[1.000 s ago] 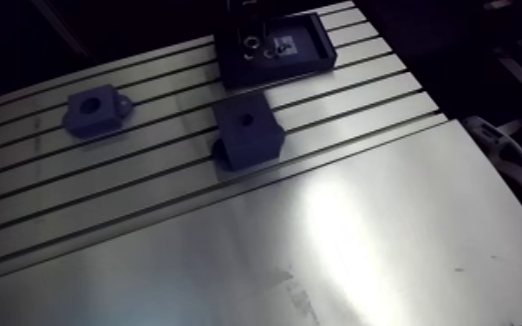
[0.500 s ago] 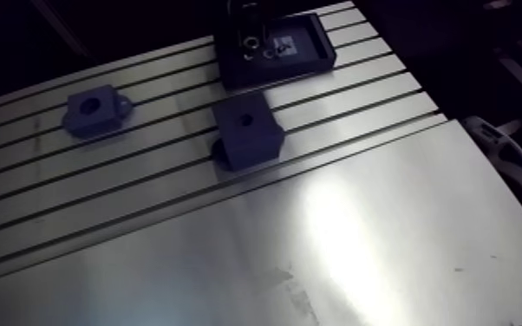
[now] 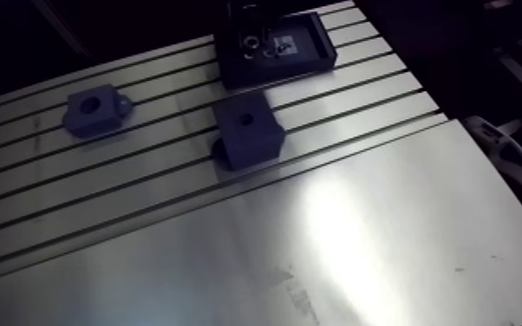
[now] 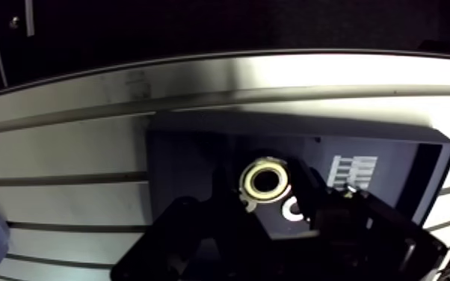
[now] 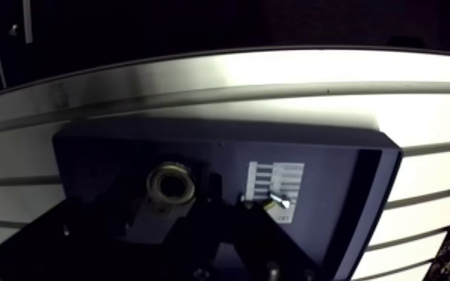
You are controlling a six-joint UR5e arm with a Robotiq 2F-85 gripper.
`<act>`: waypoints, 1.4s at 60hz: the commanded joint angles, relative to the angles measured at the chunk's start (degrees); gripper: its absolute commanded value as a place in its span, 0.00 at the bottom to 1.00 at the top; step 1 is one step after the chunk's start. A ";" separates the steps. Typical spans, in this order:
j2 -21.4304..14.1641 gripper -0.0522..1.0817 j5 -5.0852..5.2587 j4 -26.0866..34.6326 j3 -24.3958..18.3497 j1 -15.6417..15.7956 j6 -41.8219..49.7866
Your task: Pick up the bearing and press it into the housing until flush.
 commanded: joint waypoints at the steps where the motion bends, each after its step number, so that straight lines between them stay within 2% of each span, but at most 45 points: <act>1: 0.07 0.51 -0.03 -0.05 0.04 0.00 0.01; 45: -0.87 0.54 -0.03 1.49 -0.75 -0.27 -0.07; 57: -2.94 0.54 0.04 3.81 -1.13 -0.19 -0.07; 65: -5.90 0.57 -0.44 7.31 -1.13 0.33 0.11; 71: -7.74 0.58 -0.39 7.93 -0.87 0.74 0.20; 84: -11.11 0.60 -0.30 9.94 -1.12 5.08 0.52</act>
